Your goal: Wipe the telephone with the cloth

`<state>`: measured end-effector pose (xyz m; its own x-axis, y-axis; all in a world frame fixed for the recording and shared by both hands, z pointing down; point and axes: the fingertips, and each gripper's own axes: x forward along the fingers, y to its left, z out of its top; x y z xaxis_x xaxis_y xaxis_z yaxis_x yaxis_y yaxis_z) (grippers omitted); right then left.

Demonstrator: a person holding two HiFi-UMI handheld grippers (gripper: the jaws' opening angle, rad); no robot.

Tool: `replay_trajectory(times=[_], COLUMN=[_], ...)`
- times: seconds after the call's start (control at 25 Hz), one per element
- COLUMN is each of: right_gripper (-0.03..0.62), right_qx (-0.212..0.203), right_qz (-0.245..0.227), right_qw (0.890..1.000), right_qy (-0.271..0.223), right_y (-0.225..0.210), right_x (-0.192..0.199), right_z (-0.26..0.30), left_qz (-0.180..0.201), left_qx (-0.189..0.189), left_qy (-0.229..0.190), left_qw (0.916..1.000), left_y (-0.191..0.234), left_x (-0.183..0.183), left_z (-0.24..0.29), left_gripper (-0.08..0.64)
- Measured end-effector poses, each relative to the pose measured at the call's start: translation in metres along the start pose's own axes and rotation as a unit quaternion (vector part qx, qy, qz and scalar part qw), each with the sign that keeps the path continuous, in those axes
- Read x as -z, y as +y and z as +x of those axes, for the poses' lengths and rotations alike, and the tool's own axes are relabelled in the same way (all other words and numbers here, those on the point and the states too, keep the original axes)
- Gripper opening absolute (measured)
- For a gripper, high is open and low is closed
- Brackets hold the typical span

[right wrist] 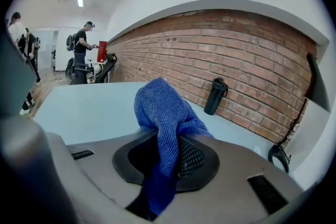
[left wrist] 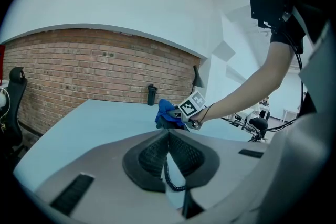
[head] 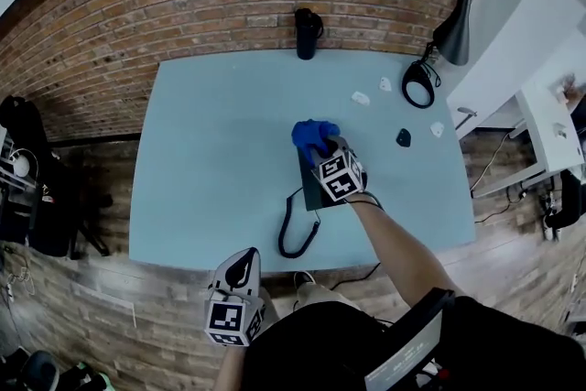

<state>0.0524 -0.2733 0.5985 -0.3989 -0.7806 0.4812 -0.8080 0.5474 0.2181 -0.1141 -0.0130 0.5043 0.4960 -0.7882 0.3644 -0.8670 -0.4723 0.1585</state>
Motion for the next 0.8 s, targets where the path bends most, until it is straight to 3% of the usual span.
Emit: replay_trajectory(times=[0.8], right_gripper=[0.077], right_qx=[0.026], right_qz=[0.023], right_qw=[0.999], right_qy=[-0.004], right_y=[0.0046], right_x=[0.0038], right_z=[-0.0072], left_qz=[-0.002], left_qx=[0.006], left_qy=[0.002], left_qw=[1.0], left_y=[-0.0006], left_x=[-0.001], left_z=[0.0094], left_gripper=[0.018])
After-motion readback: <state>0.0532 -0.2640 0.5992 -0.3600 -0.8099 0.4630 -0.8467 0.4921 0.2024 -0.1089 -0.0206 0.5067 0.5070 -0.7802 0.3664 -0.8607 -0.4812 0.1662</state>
